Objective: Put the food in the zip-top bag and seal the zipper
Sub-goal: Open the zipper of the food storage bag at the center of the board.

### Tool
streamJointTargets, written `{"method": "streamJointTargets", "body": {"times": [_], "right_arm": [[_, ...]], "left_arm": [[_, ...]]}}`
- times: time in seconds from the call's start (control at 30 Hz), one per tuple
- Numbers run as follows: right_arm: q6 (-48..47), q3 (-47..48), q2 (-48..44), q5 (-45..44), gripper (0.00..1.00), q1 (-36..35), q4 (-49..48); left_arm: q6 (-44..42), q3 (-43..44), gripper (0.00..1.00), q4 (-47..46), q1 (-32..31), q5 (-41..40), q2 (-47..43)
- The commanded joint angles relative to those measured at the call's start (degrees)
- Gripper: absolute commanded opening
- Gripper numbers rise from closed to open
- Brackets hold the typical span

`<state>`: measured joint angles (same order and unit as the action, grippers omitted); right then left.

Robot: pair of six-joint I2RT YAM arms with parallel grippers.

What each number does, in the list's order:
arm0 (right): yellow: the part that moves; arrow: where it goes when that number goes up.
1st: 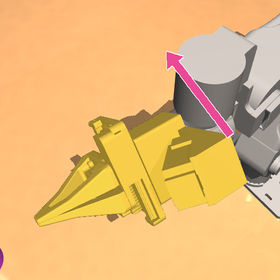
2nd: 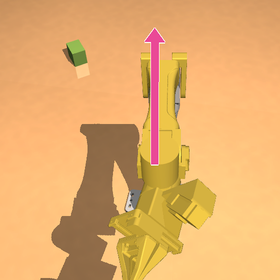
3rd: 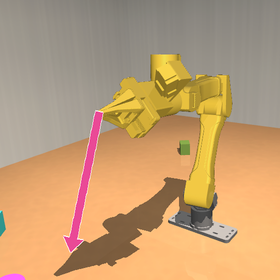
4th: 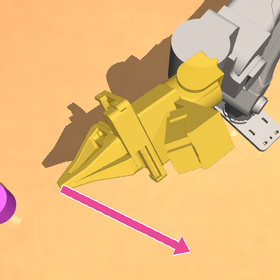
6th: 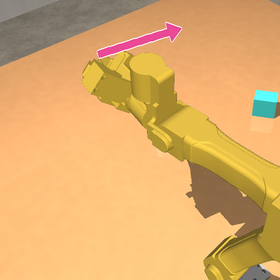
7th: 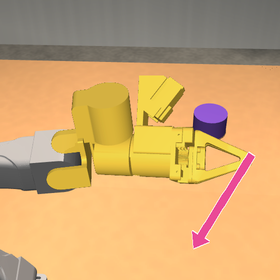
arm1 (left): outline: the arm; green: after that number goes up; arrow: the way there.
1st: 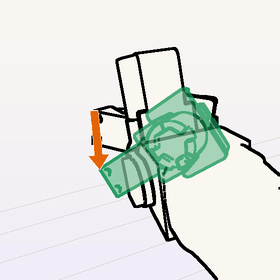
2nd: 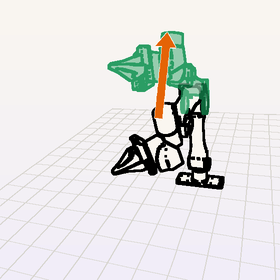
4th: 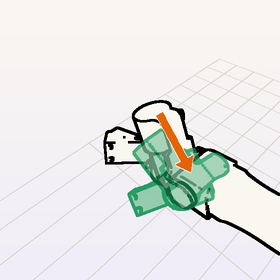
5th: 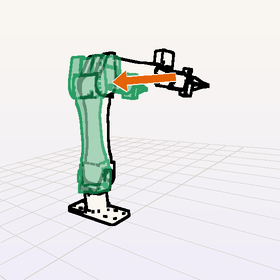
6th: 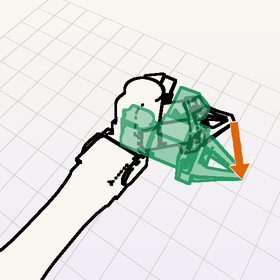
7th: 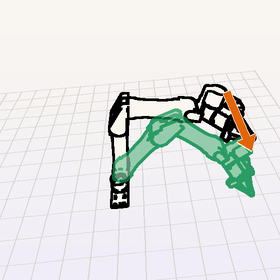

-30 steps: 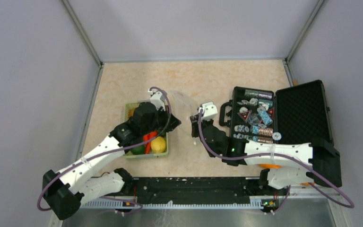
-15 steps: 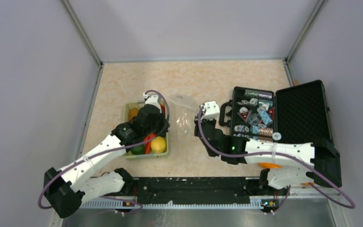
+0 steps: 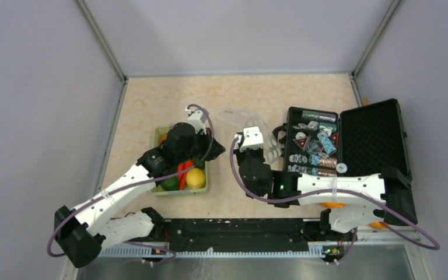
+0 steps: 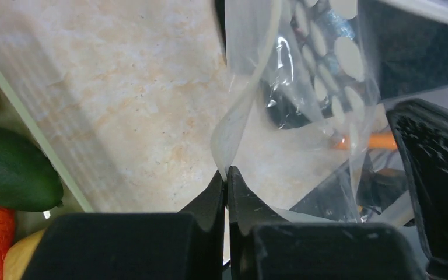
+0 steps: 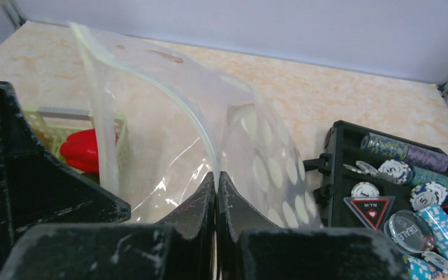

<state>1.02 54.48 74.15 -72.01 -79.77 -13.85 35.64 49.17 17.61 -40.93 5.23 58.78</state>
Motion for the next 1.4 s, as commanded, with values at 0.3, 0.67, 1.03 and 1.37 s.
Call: {"method": "streamJointTargets", "body": {"times": [0.3,0.67,1.03,1.37], "right_arm": [[25.13,4.32,4.4,21.03,0.0,8.72,25.07],[27.2,4.32,8.06,30.4,0.0,10.94,20.98],[30.5,1.11,7.58,36.39,0.0,13.9,16.66],[33.37,-0.22,7.48,37.8,0.0,15.15,16.05]], "left_arm": [[4.35,-6.55,0.0,1.14,0.62,-10.93,2.97],[2.23,-6.07,0.29,-0.82,0.66,-9.74,-0.91],[1.4,-6.36,0.58,3.62,0.63,-9.77,-4.56],[3.1,-8.08,0.93,13.22,0.65,-19.54,-13.24]]}}
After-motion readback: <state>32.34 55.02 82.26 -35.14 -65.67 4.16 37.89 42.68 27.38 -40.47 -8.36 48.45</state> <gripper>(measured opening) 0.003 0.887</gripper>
